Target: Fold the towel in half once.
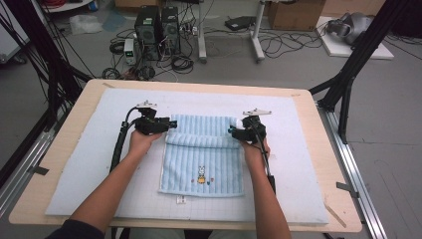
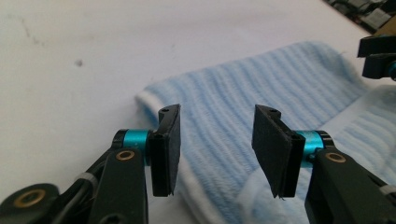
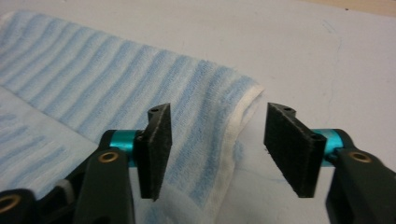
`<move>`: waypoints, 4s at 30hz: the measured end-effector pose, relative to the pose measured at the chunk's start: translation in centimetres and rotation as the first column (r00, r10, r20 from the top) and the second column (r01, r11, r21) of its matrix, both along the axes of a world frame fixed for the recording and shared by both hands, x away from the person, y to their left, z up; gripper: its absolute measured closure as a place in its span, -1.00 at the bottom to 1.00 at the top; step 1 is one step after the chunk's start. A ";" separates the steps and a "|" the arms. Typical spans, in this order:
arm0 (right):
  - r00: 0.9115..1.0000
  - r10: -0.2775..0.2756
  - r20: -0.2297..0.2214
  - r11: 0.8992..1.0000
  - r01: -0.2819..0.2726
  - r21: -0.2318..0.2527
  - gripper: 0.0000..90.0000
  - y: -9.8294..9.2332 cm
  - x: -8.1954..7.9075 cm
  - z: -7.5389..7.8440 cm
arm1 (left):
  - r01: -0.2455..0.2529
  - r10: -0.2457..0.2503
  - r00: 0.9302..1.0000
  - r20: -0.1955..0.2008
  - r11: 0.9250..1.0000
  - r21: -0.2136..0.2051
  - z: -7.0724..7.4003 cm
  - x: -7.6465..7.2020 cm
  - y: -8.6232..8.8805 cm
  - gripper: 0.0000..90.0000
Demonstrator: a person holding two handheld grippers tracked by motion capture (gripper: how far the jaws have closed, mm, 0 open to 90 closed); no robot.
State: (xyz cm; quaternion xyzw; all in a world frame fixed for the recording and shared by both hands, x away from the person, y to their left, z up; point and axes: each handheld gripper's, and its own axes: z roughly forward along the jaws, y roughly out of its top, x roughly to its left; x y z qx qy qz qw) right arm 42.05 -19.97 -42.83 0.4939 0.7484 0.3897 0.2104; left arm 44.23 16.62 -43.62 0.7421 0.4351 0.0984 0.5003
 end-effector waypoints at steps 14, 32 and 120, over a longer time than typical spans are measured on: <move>0.990 0.131 -0.041 0.989 -0.128 0.069 0.12 -2.3 -2.2 0.2 | 0.095 -0.094 0.995 -0.015 0.992 0.077 -1.4 -2.5 -0.1 0.41; 0.976 0.216 -0.032 0.976 -0.216 -0.016 0.79 -1.6 -4.9 0.9 | 0.144 -0.145 0.985 0.089 0.989 0.018 -0.5 -5.8 0.9 0.87; 0.956 0.287 0.061 0.954 -0.291 0.071 -0.54 -1.7 -12.9 0.1 | 0.113 -0.123 0.987 0.107 0.989 0.094 0.8 -8.6 -0.3 0.12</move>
